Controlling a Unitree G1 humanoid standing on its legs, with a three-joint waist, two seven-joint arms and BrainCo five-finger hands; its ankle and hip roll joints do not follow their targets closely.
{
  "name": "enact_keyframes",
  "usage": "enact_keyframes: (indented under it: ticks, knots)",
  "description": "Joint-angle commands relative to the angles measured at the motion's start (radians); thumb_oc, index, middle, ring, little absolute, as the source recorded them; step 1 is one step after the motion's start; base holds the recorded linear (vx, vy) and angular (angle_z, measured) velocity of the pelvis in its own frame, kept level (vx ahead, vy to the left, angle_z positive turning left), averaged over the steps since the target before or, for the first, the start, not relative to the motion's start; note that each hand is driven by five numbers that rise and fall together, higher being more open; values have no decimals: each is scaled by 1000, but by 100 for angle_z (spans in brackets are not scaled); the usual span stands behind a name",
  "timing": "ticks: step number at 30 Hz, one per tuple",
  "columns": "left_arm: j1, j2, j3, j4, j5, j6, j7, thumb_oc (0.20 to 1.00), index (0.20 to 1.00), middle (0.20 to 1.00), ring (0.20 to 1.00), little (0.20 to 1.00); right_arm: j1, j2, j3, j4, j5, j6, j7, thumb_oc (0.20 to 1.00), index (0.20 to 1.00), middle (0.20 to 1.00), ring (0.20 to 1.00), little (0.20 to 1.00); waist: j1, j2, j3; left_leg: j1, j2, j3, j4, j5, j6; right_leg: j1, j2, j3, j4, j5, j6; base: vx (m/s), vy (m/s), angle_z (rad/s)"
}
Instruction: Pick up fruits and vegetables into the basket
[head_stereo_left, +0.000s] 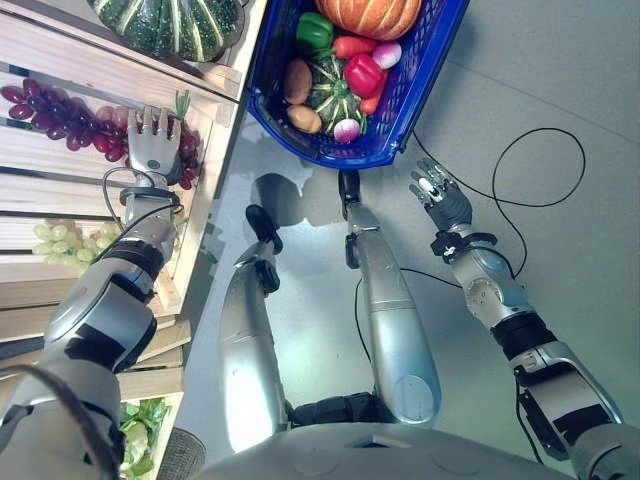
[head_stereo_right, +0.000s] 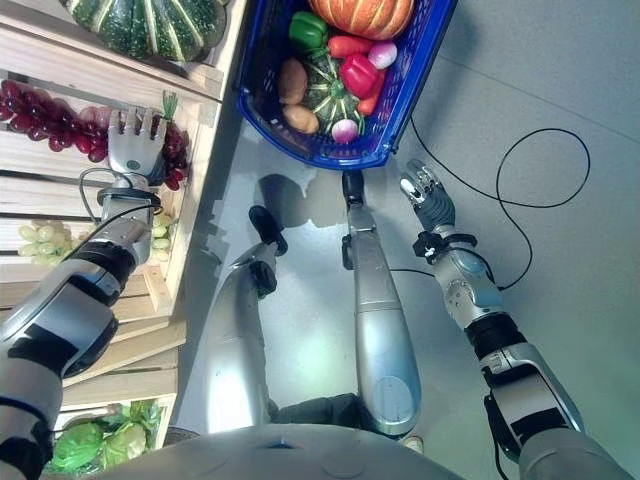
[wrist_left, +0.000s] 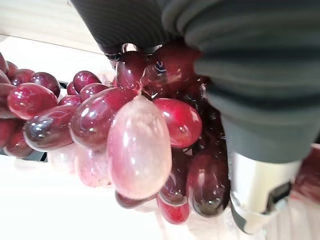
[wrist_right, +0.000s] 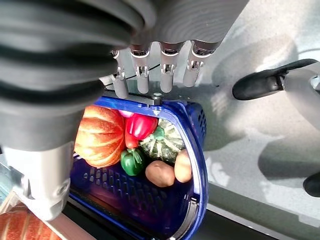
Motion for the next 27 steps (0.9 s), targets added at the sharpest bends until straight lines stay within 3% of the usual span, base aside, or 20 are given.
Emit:
enact_keyframes:
  ticks: [1, 2, 3, 4, 5, 16, 23, 24, 27]
  knots:
    - [37, 25, 43, 71, -41, 68, -36, 1000, 1000, 1000, 1000, 1000, 53, 13, -2, -103, 39, -45, 2, 1000, 1000, 1000, 1000, 1000, 12, -16, -30, -33, -42, -31, -39, 64, -34, -2, 51, -23, 115, -88, 34, 0, 0, 0]
    - [39, 22, 44, 73, -50, 75, -37, 859, 859, 859, 859, 859, 52, 13, -2, -103, 39, -46, 1, 1000, 1000, 1000, 1000, 1000, 12, -16, -30, -35, -43, -32, -39, 64, -34, -4, 52, -24, 116, -88, 34, 0, 0, 0]
    - [42, 21, 46, 73, -52, 78, -34, 479, 479, 479, 479, 479, 52, 13, -3, -108, 37, -44, -3, 1000, 1000, 1000, 1000, 1000, 13, -17, -30, -36, -44, -33, -39, 64, -34, -5, 52, -24, 117, -88, 34, 0, 0, 0]
    - [44, 21, 49, 73, -57, 78, -31, 416, 416, 416, 416, 416, 52, 13, -3, -112, 38, -43, -5, 1000, 1000, 1000, 1000, 1000, 13, -17, -30, -37, -44, -34, -39, 64, -33, -7, 52, -25, 117, -88, 34, 0, 0, 0]
    - [43, 21, 49, 74, -56, 76, -30, 200, 200, 200, 200, 200, 51, 12, -3, -114, 39, -44, -6, 1000, 1000, 1000, 1000, 1000, 13, -17, -30, -38, -44, -34, -39, 65, -33, -7, 52, -25, 116, -88, 34, 0, 0, 0]
    - [54, 47, 90, 36, -40, 113, 73, 200, 200, 200, 200, 200, 57, 0, -16, -161, 34, -77, 5, 1000, 1000, 1000, 1000, 1000, 21, -14, -30, -35, -46, -38, -58, 74, -35, -2, 48, -29, 98, -84, 32, 0, 0, 0]
    - [92, 80, 143, -47, -62, 90, 161, 200, 200, 200, 200, 200, 91, -19, -32, -254, -46, -100, 60, 1000, 1000, 1000, 1000, 1000, 26, -13, -30, 13, -51, -37, -82, 79, -37, 44, 43, -30, 72, -82, 33, -9, 4, 0]
    - [101, 95, 168, -78, -61, 74, 192, 200, 200, 200, 200, 200, 90, -29, -38, -287, -70, -101, 73, 1000, 1000, 1000, 1000, 1000, 29, -11, -30, 16, -52, -29, -101, 112, -31, 46, 40, -35, 53, -52, 27, -61, 23, 1]
    - [120, 116, 202, -136, -76, 33, 246, 200, 200, 200, 200, 200, 98, -47, -45, -339, -112, -88, 100, 1000, 1000, 1000, 1000, 1000, 36, -7, -30, 59, -55, -27, -117, 114, -31, 86, 35, -41, 41, -54, 27, -18, 19, 2]
